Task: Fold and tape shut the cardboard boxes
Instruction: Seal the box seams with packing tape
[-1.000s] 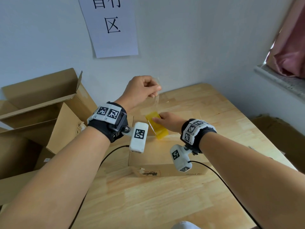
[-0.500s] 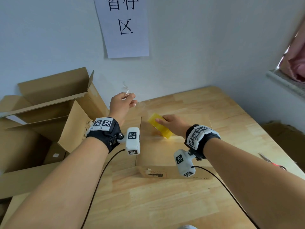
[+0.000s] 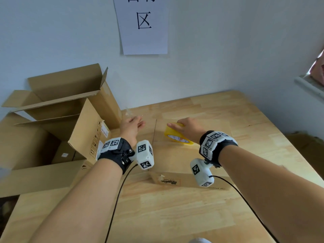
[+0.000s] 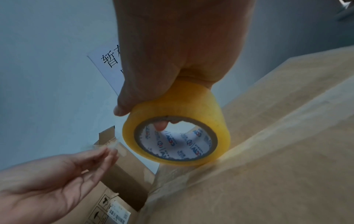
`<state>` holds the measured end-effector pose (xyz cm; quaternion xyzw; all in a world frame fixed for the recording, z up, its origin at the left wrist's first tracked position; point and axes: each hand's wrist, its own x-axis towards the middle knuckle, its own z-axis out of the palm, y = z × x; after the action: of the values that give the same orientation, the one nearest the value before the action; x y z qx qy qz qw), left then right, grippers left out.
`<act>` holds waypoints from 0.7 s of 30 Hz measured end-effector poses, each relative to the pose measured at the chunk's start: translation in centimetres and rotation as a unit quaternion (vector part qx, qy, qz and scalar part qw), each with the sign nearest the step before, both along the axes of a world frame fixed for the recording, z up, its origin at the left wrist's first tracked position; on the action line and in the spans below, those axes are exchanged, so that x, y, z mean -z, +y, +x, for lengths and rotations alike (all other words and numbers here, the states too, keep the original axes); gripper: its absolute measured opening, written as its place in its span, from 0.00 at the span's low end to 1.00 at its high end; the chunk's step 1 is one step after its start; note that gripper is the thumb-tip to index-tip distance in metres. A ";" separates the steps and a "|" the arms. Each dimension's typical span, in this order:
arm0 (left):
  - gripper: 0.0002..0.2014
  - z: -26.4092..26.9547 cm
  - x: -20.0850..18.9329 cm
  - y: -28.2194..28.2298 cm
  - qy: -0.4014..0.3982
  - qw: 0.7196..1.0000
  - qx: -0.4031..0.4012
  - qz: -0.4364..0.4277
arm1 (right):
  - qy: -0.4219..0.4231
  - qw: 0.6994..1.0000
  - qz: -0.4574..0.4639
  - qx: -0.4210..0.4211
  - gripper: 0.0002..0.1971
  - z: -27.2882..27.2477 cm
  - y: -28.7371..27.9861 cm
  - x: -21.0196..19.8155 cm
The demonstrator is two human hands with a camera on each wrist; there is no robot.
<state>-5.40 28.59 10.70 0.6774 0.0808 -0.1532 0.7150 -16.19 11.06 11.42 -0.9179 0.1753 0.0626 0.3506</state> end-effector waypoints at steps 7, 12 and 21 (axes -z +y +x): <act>0.09 -0.8 1.7 -0.2 0.082 0.997 -0.001 -0.001 | -0.009 1.000 -0.015 0.022 0.30 -0.5 0.7 -0.4; 0.12 -2.5 3.1 -1.4 0.122 0.992 0.003 0.017 | -0.016 0.999 -0.002 0.032 0.29 -1.1 0.8 -0.2; 0.23 -1.4 7.7 -1.3 0.079 0.985 0.075 0.137 | -0.016 0.998 0.041 0.048 0.30 -1.7 0.7 -0.3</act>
<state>-6.82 27.26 3.00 0.7587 0.1067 -0.2470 0.5933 -17.85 11.74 11.72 -0.8941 0.2110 0.0384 0.3931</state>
